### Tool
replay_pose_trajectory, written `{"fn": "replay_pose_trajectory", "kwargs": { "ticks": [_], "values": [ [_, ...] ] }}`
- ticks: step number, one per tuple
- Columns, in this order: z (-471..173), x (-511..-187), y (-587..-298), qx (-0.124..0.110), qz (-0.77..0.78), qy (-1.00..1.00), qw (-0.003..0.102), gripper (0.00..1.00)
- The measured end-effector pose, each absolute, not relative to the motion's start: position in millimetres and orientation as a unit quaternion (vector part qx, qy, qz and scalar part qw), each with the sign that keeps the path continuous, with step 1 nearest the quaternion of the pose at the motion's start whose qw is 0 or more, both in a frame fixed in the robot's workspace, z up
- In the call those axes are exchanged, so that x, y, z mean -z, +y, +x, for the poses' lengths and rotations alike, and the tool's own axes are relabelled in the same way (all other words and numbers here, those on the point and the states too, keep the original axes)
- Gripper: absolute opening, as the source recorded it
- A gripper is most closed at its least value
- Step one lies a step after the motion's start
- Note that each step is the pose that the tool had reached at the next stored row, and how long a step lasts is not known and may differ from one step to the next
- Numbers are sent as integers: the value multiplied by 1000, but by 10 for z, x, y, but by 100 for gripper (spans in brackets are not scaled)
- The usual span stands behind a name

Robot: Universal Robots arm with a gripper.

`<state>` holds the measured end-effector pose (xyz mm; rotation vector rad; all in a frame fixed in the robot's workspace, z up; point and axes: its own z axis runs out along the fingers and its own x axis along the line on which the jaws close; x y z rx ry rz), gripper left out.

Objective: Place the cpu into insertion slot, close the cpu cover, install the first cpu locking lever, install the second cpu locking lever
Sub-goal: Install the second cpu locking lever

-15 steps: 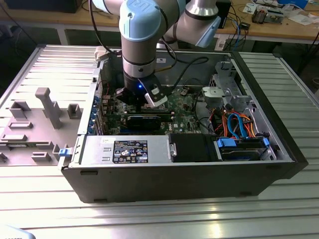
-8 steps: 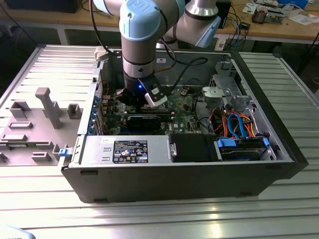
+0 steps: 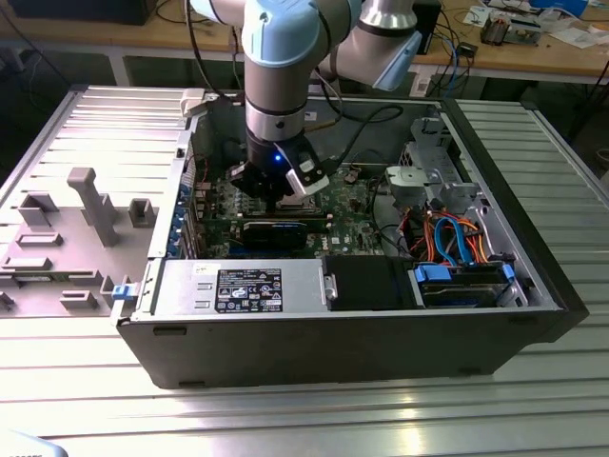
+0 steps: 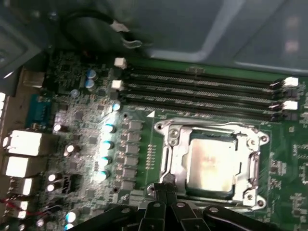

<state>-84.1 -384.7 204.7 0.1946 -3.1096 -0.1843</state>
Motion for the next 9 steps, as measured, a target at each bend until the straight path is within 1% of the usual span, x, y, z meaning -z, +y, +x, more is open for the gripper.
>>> {"fn": "replay_pose_trajectory", "kwargs": {
  "ticks": [5,9],
  "values": [
    [-674,-2047,-3754,59,62,-996,16,11],
    [-506,-2047,-3722,60,62,-996,24,11]
  ]
}}
